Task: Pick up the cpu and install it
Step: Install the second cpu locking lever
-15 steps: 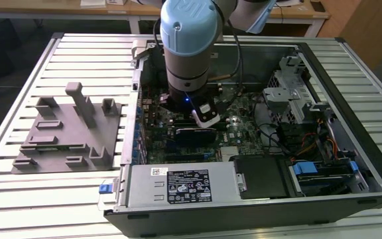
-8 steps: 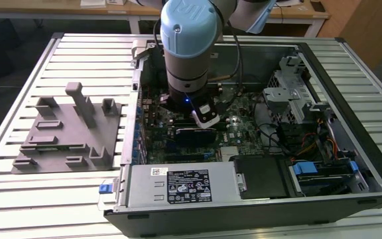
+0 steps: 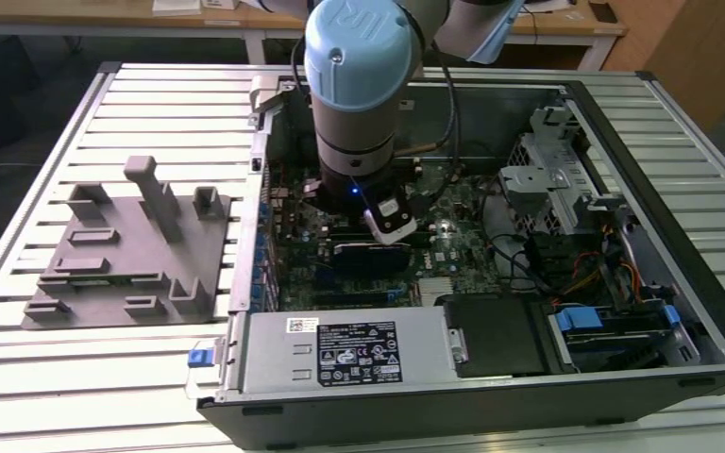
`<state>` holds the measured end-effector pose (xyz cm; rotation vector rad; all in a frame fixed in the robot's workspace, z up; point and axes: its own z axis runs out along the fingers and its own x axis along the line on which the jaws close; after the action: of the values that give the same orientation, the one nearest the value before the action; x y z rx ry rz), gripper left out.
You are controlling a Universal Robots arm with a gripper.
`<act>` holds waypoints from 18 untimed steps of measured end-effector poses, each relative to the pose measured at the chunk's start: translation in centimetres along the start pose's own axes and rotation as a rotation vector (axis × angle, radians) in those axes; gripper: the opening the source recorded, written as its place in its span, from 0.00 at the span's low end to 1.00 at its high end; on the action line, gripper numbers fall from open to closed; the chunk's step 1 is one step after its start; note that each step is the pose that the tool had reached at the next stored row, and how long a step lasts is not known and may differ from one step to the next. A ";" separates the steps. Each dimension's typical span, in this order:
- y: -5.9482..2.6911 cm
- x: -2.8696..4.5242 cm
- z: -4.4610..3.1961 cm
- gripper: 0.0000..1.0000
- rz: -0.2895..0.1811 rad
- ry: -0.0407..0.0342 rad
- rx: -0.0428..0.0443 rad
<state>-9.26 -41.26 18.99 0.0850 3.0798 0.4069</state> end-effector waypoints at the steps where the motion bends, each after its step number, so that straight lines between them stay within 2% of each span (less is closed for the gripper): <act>1: 0.01 0.00 0.01 0.11 0.000 -0.0001 -0.0001; 6: 0.10 -0.01 -0.27 0.11 0.000 -0.0004 -0.0008; 13: 0.46 -0.05 -1.60 0.11 0.000 -0.0001 0.0006; 15: 0.57 -0.05 -1.91 0.11 0.000 -0.0003 0.0030; 18: 0.70 -0.06 -2.24 0.11 0.000 -0.0007 0.0111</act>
<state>-9.25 -41.17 21.34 0.0850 3.0816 0.3897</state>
